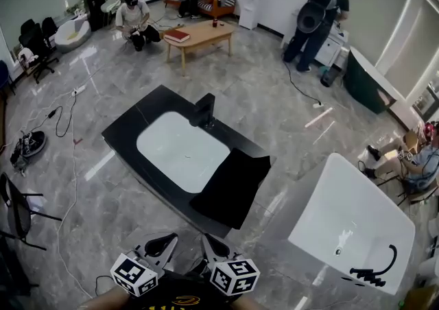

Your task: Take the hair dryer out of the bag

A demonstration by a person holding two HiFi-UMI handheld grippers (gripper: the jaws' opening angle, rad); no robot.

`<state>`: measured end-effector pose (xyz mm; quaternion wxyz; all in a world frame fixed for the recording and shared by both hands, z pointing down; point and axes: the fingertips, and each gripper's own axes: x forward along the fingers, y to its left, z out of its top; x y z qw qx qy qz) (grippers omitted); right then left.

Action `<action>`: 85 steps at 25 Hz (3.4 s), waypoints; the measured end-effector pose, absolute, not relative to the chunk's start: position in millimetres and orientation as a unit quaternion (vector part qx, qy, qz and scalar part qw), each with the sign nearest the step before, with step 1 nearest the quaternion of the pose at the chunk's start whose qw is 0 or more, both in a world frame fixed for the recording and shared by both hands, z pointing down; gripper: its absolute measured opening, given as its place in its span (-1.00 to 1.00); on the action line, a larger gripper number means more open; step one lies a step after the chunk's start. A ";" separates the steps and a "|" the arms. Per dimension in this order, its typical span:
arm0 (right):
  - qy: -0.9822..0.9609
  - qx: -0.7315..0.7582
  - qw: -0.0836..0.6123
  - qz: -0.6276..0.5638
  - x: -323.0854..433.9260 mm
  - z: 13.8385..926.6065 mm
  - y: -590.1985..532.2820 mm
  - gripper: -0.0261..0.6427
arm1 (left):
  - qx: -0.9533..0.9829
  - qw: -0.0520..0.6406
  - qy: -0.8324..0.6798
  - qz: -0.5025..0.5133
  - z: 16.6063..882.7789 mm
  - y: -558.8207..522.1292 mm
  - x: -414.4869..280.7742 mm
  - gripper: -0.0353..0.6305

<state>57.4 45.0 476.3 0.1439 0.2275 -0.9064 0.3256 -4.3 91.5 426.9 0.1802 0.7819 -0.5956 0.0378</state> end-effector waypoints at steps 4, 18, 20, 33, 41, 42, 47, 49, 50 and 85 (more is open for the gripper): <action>-0.898 0.253 0.135 0.335 75.5 476.9 21.1 -0.89 | 0.793 0.175 -0.583 0.043 426.0 68.7 7.0 -0.88; -0.879 0.373 0.084 0.284 103.2 458.4 -63.0 -0.89 | 0.823 0.143 -0.541 0.101 442.4 -23.7 -50.1 -0.88; -0.867 0.395 0.090 0.290 106.8 468.2 -71.3 -0.89 | 0.841 0.128 -0.508 0.135 457.9 -42.2 -48.6 -0.88; -0.790 0.489 0.070 0.363 122.5 498.9 -68.9 -0.89 | 0.903 0.088 -0.276 0.318 585.1 -69.1 -6.3 -0.77; -0.753 0.538 0.068 0.372 135.8 509.3 -45.2 -0.89 | 0.898 0.048 -0.206 0.385 630.0 -69.4 3.4 -0.57; -0.749 0.544 0.067 0.373 138.3 509.7 -41.3 -0.89 | 0.896 0.045 -0.201 0.393 635.8 -69.6 4.0 -0.57; -0.724 0.574 0.062 0.378 152.5 510.7 -20.1 -0.89 | 0.888 0.045 -0.186 0.419 655.8 -71.2 2.7 -0.57; -0.714 0.583 0.060 0.384 161.3 513.5 -14.1 -0.89 | 0.886 0.057 -0.188 0.421 660.0 -72.2 6.3 -0.57; -0.709 0.587 0.059 0.386 164.8 514.6 -11.2 -0.89 | 0.884 0.064 -0.191 0.422 661.5 -72.6 7.9 -0.57; -0.767 0.429 0.163 0.448 17.3 605.6 -107.0 -0.89 | 0.932 0.105 -0.252 0.239 541.2 -113.9 15.8 -0.86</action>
